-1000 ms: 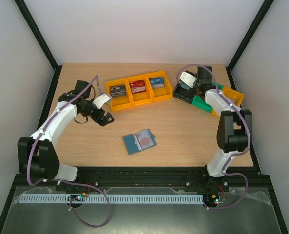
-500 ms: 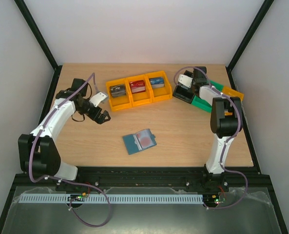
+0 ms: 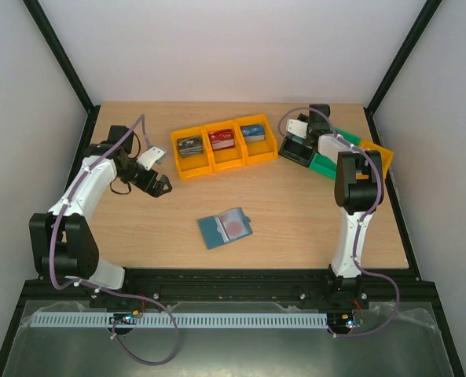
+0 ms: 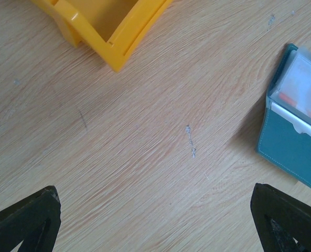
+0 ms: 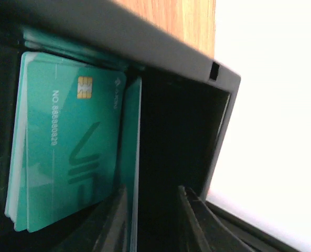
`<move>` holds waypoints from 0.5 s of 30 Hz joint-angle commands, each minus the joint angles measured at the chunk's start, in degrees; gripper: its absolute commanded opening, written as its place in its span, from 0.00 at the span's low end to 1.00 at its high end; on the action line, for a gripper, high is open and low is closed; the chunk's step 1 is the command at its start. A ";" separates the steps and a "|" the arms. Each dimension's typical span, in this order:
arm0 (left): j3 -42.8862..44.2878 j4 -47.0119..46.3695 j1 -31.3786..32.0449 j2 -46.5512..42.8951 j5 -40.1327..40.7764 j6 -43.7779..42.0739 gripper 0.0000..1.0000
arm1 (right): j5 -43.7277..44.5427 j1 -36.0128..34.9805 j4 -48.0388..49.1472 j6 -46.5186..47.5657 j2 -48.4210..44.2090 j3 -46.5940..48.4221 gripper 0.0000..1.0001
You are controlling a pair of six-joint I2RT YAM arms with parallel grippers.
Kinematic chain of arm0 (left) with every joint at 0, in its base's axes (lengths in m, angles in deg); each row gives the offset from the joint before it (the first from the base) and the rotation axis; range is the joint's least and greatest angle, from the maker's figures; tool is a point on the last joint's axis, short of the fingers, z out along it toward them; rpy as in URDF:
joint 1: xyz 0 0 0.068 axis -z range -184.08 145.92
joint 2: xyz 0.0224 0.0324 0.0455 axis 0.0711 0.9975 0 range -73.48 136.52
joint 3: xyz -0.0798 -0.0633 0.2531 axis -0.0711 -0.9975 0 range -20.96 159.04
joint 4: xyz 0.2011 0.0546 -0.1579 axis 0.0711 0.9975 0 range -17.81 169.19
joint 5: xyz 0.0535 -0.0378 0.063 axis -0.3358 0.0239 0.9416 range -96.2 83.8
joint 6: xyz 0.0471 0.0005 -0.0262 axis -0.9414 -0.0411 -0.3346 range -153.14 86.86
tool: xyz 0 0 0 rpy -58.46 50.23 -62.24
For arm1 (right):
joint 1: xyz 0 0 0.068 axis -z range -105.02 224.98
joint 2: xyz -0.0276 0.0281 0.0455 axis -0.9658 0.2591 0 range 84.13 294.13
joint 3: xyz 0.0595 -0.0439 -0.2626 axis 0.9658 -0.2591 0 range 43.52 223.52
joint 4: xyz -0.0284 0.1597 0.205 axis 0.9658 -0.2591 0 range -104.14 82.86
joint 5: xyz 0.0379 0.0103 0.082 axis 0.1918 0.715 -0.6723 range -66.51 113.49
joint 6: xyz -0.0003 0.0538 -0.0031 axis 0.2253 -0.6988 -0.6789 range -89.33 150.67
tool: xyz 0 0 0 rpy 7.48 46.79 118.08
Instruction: Take the credit cards out of the card holder
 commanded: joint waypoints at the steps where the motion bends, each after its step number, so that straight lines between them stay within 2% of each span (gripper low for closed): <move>1: 1.60 1.94 -0.61 1.34 -1.41 -0.78 0.99 | 1.93 -0.14 1.07 2.28 1.58 1.28 0.34; 5: 1.64 2.16 -0.66 2.13 -2.10 -0.93 1.00 | 1.68 -0.14 2.09 2.77 0.53 1.02 0.66; 7: 1.79 2.14 -0.66 2.49 -2.25 -0.97 1.00 | 1.32 -0.14 2.60 2.84 -0.07 1.03 0.76; 12: 1.85 2.32 -0.74 1.78 -3.42 -1.54 0.99 | -0.63 -0.14 2.71 2.03 -2.57 -0.31 0.86; 15: 2.14 2.63 -0.74 1.14 -4.22 -1.70 1.00 | -2.94 -0.15 4.19 -0.98 -5.21 -2.17 0.88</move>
